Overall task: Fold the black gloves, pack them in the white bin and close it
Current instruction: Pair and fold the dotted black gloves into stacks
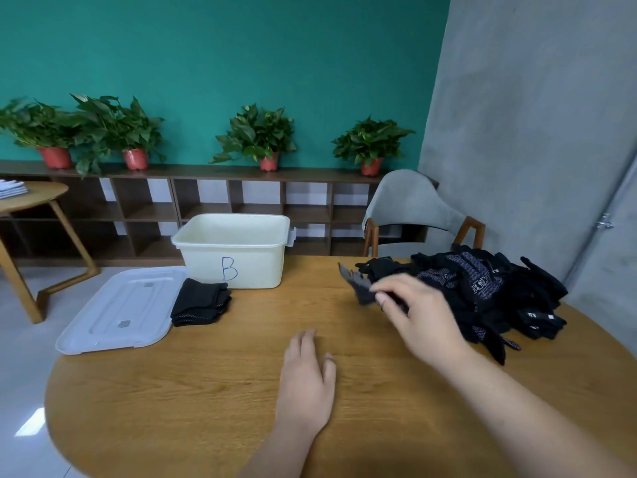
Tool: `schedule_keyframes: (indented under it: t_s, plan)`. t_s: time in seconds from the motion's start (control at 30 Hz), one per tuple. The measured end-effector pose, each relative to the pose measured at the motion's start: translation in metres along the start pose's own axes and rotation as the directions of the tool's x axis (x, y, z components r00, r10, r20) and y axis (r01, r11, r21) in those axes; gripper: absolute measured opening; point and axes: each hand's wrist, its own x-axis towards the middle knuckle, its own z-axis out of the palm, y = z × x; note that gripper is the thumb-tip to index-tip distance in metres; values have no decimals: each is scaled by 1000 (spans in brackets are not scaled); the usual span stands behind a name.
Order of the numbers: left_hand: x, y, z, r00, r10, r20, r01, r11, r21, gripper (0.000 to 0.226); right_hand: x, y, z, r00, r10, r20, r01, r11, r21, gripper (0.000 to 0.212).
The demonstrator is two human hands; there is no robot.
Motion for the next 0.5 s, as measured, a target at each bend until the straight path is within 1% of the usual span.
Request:
schedule_keyframes:
  t_s: [0.03, 0.1, 0.13, 0.17, 0.23, 0.33, 0.43, 0.5]
  plan:
    - [0, 0, 1, 1000, 13, 4, -13, 1000, 19, 57, -13, 9, 12, 993, 12, 119, -1, 996, -87, 15]
    - [0, -1, 2, 999, 40, 16, -41, 998, 55, 58, -44, 22, 37, 933, 83, 350, -8, 977, -211, 19]
    - [-1, -2, 4, 998, 58, 23, -59, 996, 69, 58, -59, 27, 47, 896, 126, 426, -26, 972, -233, 23]
    - [0, -4, 5, 997, 76, 31, -78, 994, 81, 58, -71, 29, 54, 879, 155, 451, -53, 972, -230, 27]
    - [0, -5, 6, 994, 101, 42, -105, 988, 112, 58, -84, 31, 59, 905, 165, 392, -96, 977, -190, 28]
    - [1, -4, 8, 989, 137, 58, -146, 971, 189, 58, -86, 34, 60, 946, 147, 288, -113, 985, -131, 25]
    - [-1, -4, 9, 981, 174, 89, -191, 953, 237, 59, -84, 43, 60, 967, 125, 220, -95, 985, -142, 24]
    - [-2, -4, 9, 975, 192, 109, -214, 943, 254, 59, -80, 53, 57, 981, 127, 143, -103, 981, -164, 23]
